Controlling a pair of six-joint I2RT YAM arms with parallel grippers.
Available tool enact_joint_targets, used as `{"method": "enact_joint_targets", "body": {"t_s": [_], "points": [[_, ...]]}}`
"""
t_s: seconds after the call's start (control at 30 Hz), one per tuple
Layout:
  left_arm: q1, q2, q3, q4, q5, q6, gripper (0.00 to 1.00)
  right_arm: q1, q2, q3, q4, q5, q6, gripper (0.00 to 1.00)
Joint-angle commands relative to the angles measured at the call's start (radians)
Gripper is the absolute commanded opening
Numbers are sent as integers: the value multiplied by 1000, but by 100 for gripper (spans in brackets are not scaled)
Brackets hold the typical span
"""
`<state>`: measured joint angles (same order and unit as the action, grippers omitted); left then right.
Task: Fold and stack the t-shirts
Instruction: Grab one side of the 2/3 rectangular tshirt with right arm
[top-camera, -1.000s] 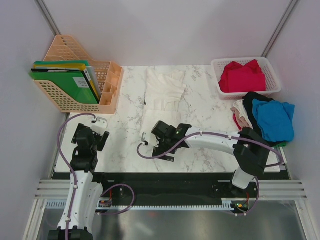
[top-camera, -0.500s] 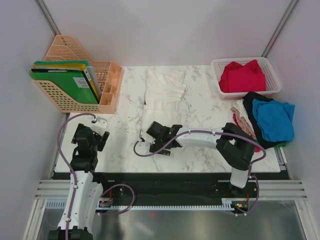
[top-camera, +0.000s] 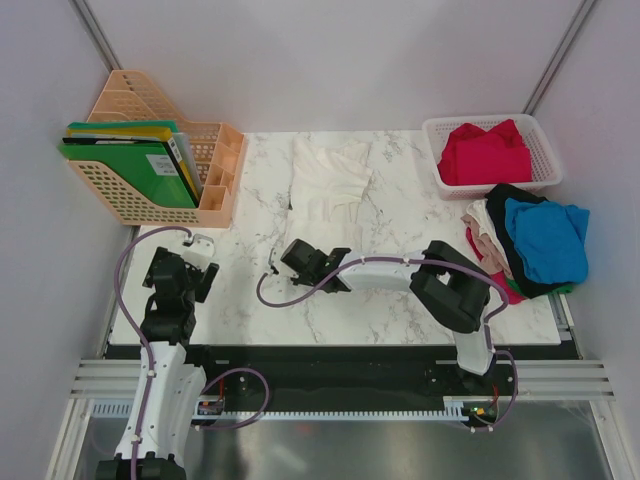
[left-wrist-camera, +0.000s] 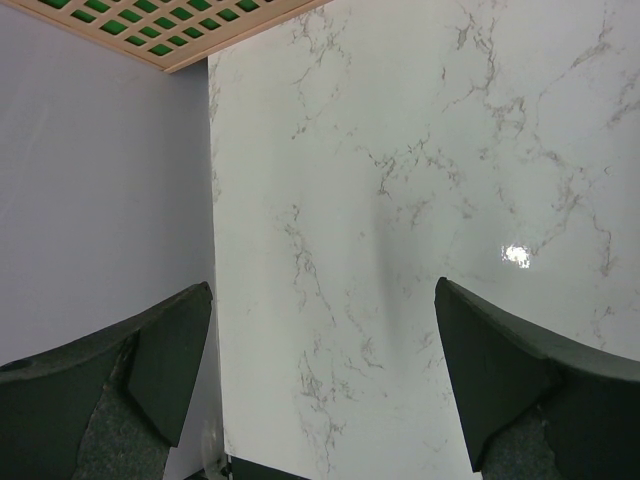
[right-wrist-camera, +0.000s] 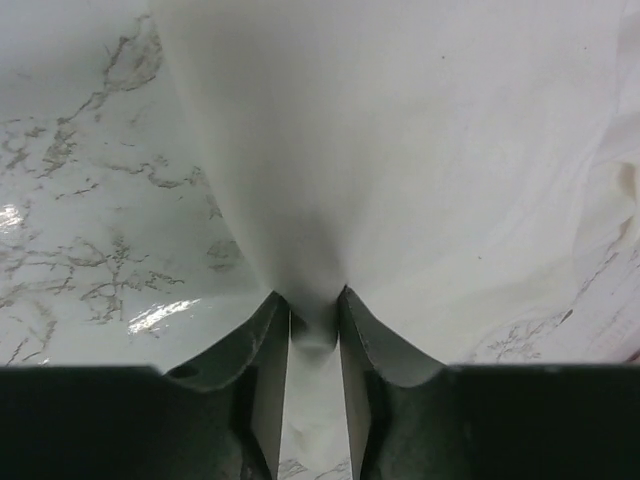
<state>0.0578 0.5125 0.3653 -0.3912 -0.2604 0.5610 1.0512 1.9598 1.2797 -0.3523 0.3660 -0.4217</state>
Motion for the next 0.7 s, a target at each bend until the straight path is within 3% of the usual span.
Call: {"method": "enact_joint_targets", "body": {"t_s": [0.0, 0.2, 0.37, 0.43, 0.53, 0.57, 0.67], "points": [[5, 3, 1, 32, -3, -26, 100, 3, 13, 1, 21, 14, 6, 36], [4, 9, 0, 35, -3, -26, 100, 1, -13, -31, 13, 1, 3, 71], [5, 6, 1, 35, -8, -24, 100, 1, 1, -40, 9, 1, -3, 74], [4, 6, 0, 37, -10, -24, 100, 3, 11, -42, 9, -12, 3, 68], [5, 6, 3, 35, -11, -24, 100, 3, 25, -43, 7, -39, 11, 30], [5, 4, 1, 35, -13, -24, 100, 3, 25, -42, -7, -53, 12, 4], [5, 4, 1, 35, -14, -23, 100, 3, 2, -39, -75, -179, 24, 0]]}}
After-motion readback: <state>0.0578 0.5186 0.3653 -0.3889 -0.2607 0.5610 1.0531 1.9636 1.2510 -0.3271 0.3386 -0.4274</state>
